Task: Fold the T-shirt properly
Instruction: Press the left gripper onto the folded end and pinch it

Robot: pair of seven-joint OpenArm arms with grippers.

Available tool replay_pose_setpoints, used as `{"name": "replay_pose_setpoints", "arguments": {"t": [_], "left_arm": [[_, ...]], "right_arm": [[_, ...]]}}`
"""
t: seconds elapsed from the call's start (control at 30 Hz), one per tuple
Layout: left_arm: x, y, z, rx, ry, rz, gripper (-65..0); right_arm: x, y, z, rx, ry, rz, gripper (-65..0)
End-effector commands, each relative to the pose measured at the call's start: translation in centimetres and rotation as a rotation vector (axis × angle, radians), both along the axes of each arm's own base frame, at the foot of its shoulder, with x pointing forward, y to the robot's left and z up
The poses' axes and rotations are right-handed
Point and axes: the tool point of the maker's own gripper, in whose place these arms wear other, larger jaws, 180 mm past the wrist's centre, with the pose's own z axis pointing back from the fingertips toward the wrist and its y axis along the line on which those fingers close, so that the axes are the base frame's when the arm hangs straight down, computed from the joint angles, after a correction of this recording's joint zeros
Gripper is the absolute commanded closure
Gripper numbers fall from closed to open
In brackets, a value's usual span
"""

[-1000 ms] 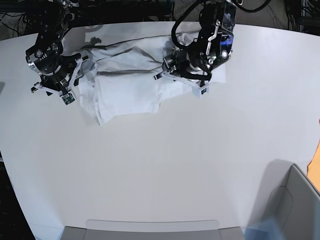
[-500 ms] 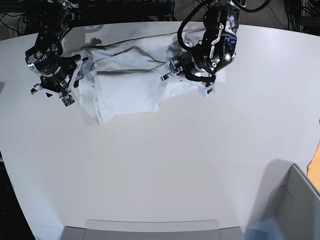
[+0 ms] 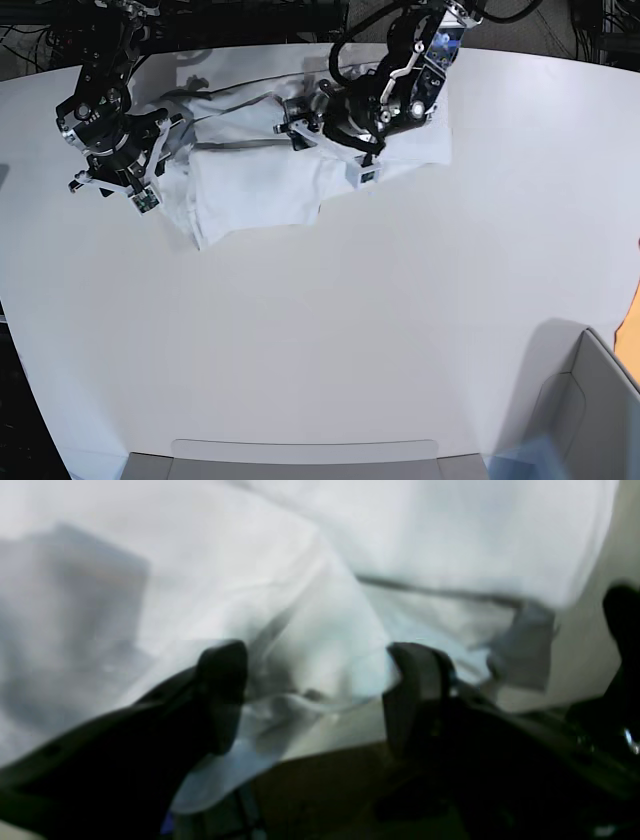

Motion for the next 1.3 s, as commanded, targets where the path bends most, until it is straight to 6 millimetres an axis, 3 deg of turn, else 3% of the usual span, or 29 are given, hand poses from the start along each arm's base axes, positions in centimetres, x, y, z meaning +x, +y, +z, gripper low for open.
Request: {"name": "replay_pose_setpoints", "arguments": {"t": [0.0,0.17,0.33,0.53,0.6,0.73,0.93,1.13,1.27], "left_arm": [[0.5,-0.5,1.0,-0.029,-0.004,0.013,-44.8],[2.8,-0.8,2.5,-0.038,-0.069,0.006,-44.6],[5.8,-1.5,5.8,-0.074,-0.187,0.004,-43.7],[6.4,-3.0,8.7,-0.142,-0.255,0.003,-31.0],[6.4,-2.8,8.6,-0.141,-0.252,0.010,-22.5],[3.4,-1.4,5.5,-0.110,-0.146,0.037,-0.7],[1.5,1.6,3.0,-0.085,-0.042,0.157,0.0],[0.4,1.9,2.1,-0.074,-0.008,0.163,0.0],[-0.5,3.3,0.1,-0.016,0.043,0.167,0.0]], "right_arm": [[0.6,0.1,0.8,-0.001,-0.031,0.017,-26.0],[0.6,0.0,0.8,-0.002,-0.032,0.015,-26.0],[0.6,0.0,0.8,0.000,-0.032,0.016,-26.0],[0.6,0.0,0.9,0.001,-0.034,0.015,-26.0],[0.6,0.0,0.9,0.002,-0.035,0.014,-26.0],[0.7,-0.1,1.0,0.001,-0.037,0.011,-26.0],[1.1,-0.3,1.3,0.007,-0.053,-0.005,-26.0],[1.1,-0.2,1.3,0.008,-0.052,-0.002,-26.0],[1.1,-0.2,1.3,0.010,-0.052,-0.002,-26.0]]}}
